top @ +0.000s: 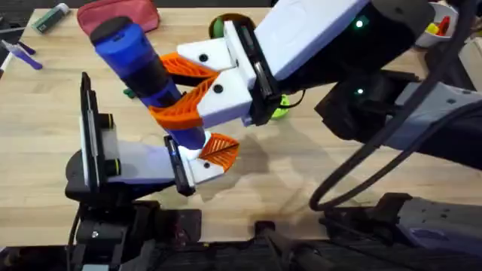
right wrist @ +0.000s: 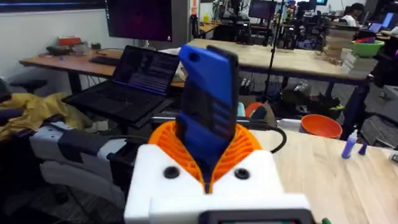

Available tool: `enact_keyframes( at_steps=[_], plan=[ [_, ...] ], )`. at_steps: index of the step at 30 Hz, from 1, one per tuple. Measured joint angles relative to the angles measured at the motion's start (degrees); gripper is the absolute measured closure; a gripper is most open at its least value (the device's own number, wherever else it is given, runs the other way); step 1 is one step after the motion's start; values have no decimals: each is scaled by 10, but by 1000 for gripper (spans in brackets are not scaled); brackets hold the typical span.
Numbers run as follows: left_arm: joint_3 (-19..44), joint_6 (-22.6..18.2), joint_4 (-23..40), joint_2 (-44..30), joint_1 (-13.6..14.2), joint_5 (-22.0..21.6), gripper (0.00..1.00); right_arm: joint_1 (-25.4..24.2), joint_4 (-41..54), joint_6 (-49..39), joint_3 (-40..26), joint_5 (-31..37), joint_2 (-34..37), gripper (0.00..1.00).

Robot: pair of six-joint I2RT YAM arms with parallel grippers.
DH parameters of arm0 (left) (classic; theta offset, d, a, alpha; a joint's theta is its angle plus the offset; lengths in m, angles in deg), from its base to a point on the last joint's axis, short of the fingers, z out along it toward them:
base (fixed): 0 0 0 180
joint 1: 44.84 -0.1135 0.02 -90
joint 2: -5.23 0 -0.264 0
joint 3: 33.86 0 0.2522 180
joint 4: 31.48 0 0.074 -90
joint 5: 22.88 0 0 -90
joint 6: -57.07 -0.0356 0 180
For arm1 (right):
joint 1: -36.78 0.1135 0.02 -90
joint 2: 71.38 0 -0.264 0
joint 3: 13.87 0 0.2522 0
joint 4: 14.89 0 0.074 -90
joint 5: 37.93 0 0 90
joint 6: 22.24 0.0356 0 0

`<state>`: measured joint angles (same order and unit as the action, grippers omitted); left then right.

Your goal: Pick up the gripper from the table and insert it into the empty holder that is missing its gripper. Then pick up a screw, insert it into the mounting hole, and use the screwdriver to tighten it. Finally, clean up the table by picking up the vegetable and placing it into the bucket.

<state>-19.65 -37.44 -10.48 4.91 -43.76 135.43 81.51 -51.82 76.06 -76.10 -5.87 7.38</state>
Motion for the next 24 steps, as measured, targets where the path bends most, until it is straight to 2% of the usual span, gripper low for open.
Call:
enact_keyframes(
  at_steps=[24],
  plan=[
    [0, 0, 0, 0, 0, 0, 980, 0, 2, -11, 0, 0, 0, 975]
  ],
)
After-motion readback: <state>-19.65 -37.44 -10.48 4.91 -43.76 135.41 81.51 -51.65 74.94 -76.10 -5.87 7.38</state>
